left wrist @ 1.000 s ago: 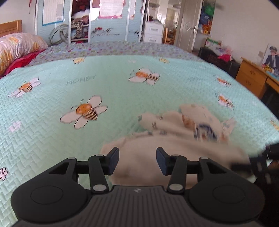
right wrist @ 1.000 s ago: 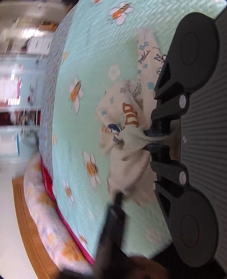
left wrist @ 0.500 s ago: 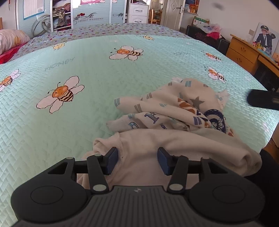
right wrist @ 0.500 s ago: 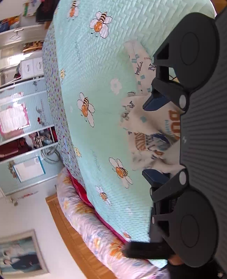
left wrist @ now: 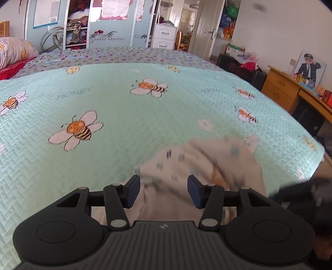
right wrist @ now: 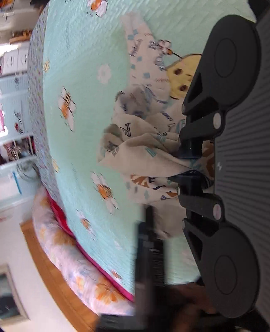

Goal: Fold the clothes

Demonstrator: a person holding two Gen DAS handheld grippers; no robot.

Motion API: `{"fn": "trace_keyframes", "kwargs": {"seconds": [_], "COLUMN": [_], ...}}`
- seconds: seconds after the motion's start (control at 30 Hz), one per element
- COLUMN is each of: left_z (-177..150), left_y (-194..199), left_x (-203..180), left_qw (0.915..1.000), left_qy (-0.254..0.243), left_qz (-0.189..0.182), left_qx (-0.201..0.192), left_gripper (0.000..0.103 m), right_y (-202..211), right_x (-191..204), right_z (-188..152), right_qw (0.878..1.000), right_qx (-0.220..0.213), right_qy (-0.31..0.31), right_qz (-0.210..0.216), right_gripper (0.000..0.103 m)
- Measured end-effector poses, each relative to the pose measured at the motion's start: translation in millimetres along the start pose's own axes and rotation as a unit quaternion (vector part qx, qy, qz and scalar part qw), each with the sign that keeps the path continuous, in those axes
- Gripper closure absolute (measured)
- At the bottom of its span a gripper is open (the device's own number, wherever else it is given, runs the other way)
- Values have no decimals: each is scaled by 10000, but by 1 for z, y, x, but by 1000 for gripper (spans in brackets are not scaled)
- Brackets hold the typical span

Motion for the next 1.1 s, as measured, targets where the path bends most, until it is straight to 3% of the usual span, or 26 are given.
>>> {"fn": "trace_keyframes", "kwargs": {"seconds": [0.07,0.17,0.2,0.3,0.33,0.4,0.47,0.5,0.53,0.57,0.63,0.67,0.8,0.93,1.0,1.1], "left_z": [4,6,5,-1,-3,-10,-18,-21,-24,-26,-25,-22,23,93,128,153], "left_y": [-9,-24,-31,-56,-63,-75,-78,-76,-73,-70,-65,-62,-40,6,43,98], "left_x": [-7,-20,-22,-23,-23,-25,-31,-33,-34,-36,-36,-36,-23,-13,-6,7], "left_qw": [9999,9986,9981,9955,9944,9931,9940,9947,9951,9953,9958,9960,9985,9953,9886,9713], "left_qy": [-48,-239,-247,-178,-136,-62,-147,-242,-338,-411,-474,-486,-450,-465,-380,-282], "left_qz": [-103,-383,-426,-514,-542,-512,-389,-331,-293,-264,-273,-289,-303,-49,107,273], "left_qx": [79,267,377,771,897,1056,1011,938,879,836,737,687,96,-843,-1456,-2347], "left_gripper": [50,50,49,48,47,46,46,48,48,52,64,77,90,90,91,90], "right_y": [-2,11,18,38,39,30,10,1,-5,-10,-13,-8,24,71,100,139], "right_x": [-4,-11,-15,-29,-35,-47,-54,-58,-58,-57,-52,-45,-26,-11,3,26], "right_z": [-13,-12,-6,13,18,24,21,19,17,14,12,16,58,129,164,201], "right_qw": [9996,9993,9989,9936,9917,9887,9869,9855,9840,9824,9818,9846,9862,9765,9668,9487], "right_qx": [254,174,26,-620,-704,-709,-491,-376,-314,-265,-276,-398,-1121,-1982,-2476,-3125], "right_qy": [16,-307,-425,-846,-964,-1180,-1466,-1612,-1726,-1832,-1866,-1686,-1191,-838,-635,-345], "right_qz": [-78,-148,-194,-415,-485,-594,-452,-370,-315,-267,-234,-253,-249,-91,28,331], "right_gripper": [89,84,77,34,28,28,28,35,54,63,79,83,89,90,90,90]}}
Point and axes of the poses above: each gripper's, at about its wrist camera, not at the fingertips, and y roughly against the way its jaws point, x to its left, z to its top, the point moved 7 cm from there along -y, roughly the way its jaws point, and after that the axes turned 2 degrees about -y, right-handed, at the moved point
